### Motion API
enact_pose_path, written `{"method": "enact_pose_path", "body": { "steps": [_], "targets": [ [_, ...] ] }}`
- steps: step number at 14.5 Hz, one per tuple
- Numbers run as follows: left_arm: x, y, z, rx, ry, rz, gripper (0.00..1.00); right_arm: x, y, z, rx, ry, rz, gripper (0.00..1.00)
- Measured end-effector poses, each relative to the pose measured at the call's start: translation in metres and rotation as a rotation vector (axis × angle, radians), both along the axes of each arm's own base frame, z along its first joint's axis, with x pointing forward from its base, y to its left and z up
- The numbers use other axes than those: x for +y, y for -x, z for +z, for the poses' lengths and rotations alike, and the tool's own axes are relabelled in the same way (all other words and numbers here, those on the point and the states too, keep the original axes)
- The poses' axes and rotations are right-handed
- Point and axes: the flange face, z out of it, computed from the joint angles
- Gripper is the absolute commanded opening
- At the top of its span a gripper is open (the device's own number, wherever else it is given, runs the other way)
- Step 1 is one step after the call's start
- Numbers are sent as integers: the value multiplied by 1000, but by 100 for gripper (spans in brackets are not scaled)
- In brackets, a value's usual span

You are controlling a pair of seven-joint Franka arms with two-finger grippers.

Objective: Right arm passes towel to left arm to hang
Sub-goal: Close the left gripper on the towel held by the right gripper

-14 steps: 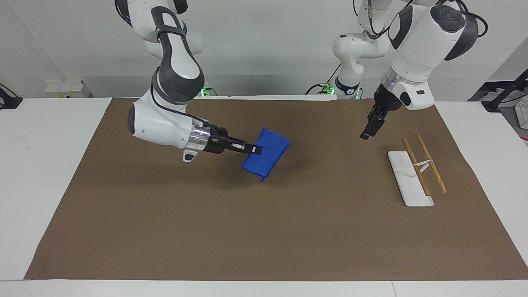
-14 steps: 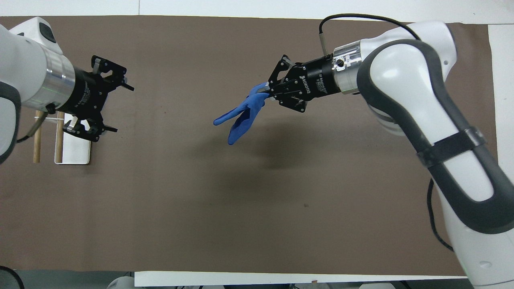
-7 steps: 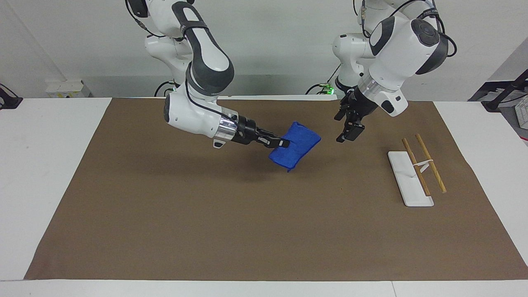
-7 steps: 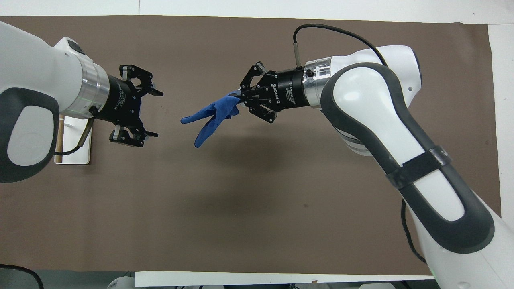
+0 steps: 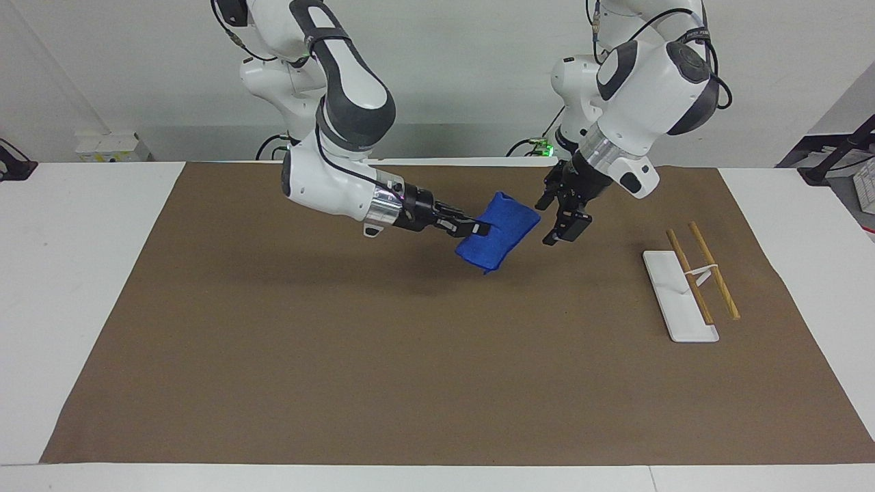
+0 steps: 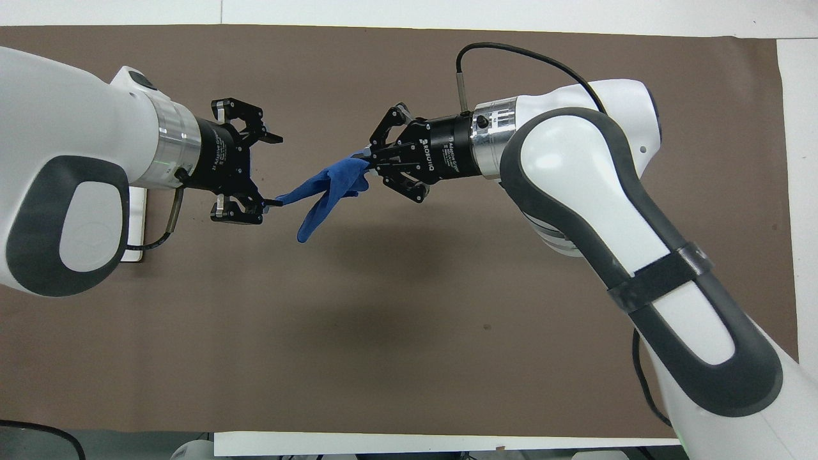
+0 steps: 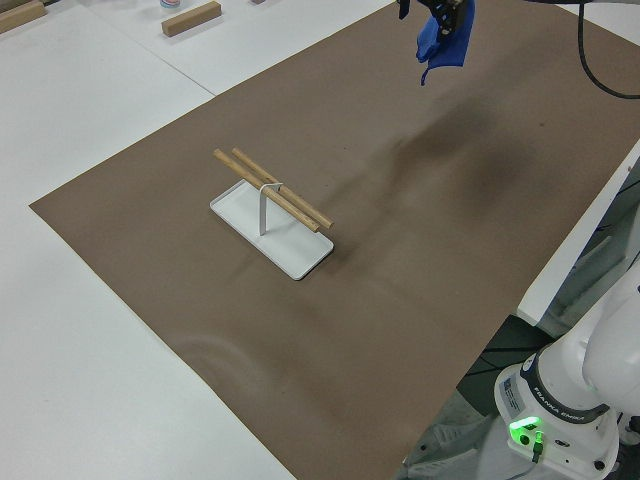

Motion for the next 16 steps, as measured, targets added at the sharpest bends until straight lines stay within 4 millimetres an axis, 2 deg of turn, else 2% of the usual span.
{"method": "enact_pose_path", "body": {
  "steps": [5, 10, 12, 14, 16],
  "targets": [
    [-11, 4, -14, 18, 21, 10, 89, 0, 0, 0, 0, 0, -1, 1],
    [-33, 1, -12, -19, 72, 129, 80, 0, 0, 0, 0, 0, -1, 1],
    [-34, 1, -15, -17, 73, 131, 71, 0, 0, 0, 0, 0, -1, 1],
    [-34, 1, -17, -18, 72, 125, 49, 0, 0, 0, 0, 0, -1, 1],
    [-34, 1, -18, -22, 70, 112, 34, 0, 0, 0, 0, 0, -1, 1]
  ]
}}
